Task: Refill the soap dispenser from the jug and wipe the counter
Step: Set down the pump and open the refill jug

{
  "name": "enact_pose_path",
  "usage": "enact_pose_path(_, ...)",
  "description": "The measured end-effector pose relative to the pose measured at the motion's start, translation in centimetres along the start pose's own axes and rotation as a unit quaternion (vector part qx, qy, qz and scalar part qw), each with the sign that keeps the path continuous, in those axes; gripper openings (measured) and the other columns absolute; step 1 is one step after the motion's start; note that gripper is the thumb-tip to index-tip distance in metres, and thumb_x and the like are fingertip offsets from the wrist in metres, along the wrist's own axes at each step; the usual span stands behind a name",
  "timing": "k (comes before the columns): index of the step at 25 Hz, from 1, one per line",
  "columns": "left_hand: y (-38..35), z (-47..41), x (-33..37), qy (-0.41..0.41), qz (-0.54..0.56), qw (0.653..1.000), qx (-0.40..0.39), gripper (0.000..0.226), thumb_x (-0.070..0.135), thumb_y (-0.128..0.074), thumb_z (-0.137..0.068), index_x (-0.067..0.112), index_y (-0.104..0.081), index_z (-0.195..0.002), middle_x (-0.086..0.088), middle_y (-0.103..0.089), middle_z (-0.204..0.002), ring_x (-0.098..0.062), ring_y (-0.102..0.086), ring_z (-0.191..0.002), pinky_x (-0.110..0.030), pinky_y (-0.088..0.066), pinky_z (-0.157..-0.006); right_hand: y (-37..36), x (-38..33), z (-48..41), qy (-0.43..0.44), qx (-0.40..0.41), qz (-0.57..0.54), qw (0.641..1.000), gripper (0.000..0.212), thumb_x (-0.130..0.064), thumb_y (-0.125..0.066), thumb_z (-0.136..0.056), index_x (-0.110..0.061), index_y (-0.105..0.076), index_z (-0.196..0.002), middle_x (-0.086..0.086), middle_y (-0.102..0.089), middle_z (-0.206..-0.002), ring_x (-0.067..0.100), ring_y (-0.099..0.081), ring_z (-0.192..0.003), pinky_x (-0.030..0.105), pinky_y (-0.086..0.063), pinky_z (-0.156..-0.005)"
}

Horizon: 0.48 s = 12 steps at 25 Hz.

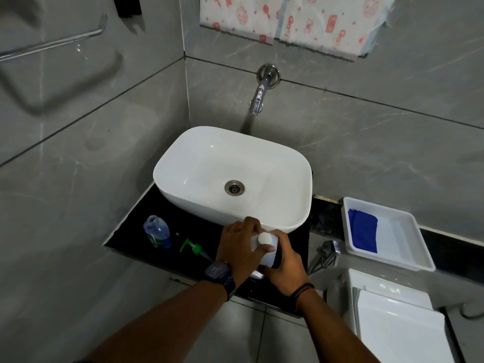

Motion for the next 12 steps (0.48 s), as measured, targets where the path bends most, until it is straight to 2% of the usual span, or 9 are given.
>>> enact_pose_path(2,0.7,0.1,-0.3,0.021,0.001,0.999,0.025,0.06,0.063,-0.076,-0.047,0.024,-0.05,-0.085,0.012,-0.061,-0.073,-0.01,-0.05,-0.076,-0.024,-0.036,-0.076,0.2,0.2,0.0,0.003,0.009,0.003,1.0,0.074,-0.02,-0.081,-0.063,-0.05,-0.04,-0.117,-0.017,-0.062,-0.107,-0.006,-0.059,-0.096,0.003,-0.045,-0.069)
enact_pose_path(4,1.3,0.4,-0.6,-0.006,-0.011,0.999,0.034,0.065,0.072,-0.073,-0.04,0.027,-0.047,-0.081,0.013,-0.054,-0.062,-0.006,-0.046,-0.068,-0.02,-0.035,-0.071,0.7,0.3,0.0,0.0,0.025,0.006,1.0,0.072,-0.026,-0.078,-0.061,-0.055,-0.039,-0.114,-0.019,-0.062,-0.104,-0.007,-0.06,-0.092,0.002,-0.044,-0.067)
enact_pose_path(6,1.7,0.4,-0.5,-0.033,-0.007,0.999,0.018,0.062,0.07,-0.073,-0.045,0.029,-0.051,-0.087,0.014,-0.057,-0.072,-0.007,-0.048,-0.074,-0.023,-0.038,-0.072,0.6,0.1,-0.2,0.002,0.017,0.014,1.0,0.072,-0.029,-0.074,-0.06,-0.057,-0.037,-0.115,-0.016,-0.062,-0.106,-0.004,-0.06,-0.093,0.002,-0.045,-0.067)
enact_pose_path(9,1.1,-0.5,-0.2,-0.051,-0.011,0.998,-0.041,0.066,0.053,-0.075,-0.061,0.026,-0.056,-0.118,0.008,-0.064,-0.11,-0.015,-0.053,-0.102,-0.034,-0.041,-0.089,0.3,0.0,-0.2,0.008,0.008,0.024,1.0,0.077,-0.023,-0.082,-0.063,-0.057,-0.036,-0.116,-0.022,-0.058,-0.109,-0.008,-0.056,-0.097,0.0,-0.043,-0.07)
enact_pose_path(10,0.7,-0.9,-0.2,-0.058,-0.026,0.996,-0.067,0.062,0.048,-0.074,-0.067,0.024,-0.057,-0.121,0.006,-0.064,-0.113,-0.017,-0.053,-0.106,-0.037,-0.04,-0.092,0.4,0.1,-0.2,0.008,0.011,0.025,1.0,0.079,-0.022,-0.083,-0.063,-0.057,-0.036,-0.115,-0.023,-0.057,-0.107,-0.012,-0.054,-0.096,-0.001,-0.042,-0.069)
enact_pose_path(12,0.2,-1.3,-0.1,-0.081,-0.051,0.99,-0.101,0.046,0.042,-0.071,-0.073,0.02,-0.064,-0.113,0.002,-0.068,-0.107,-0.022,-0.056,-0.104,-0.041,-0.04,-0.089,0.6,0.3,-0.3,0.008,0.014,0.024,1.0,0.082,-0.021,-0.085,-0.062,-0.057,-0.035,-0.116,-0.02,-0.058,-0.106,-0.014,-0.053,-0.093,-0.002,-0.041,-0.069)
Point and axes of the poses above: each hand's wrist, its own z-axis away from the middle knuckle, its own y-axis out of the back of the hand, x = y × z, the point moved 4 cm from there along -z, towards the middle knuckle
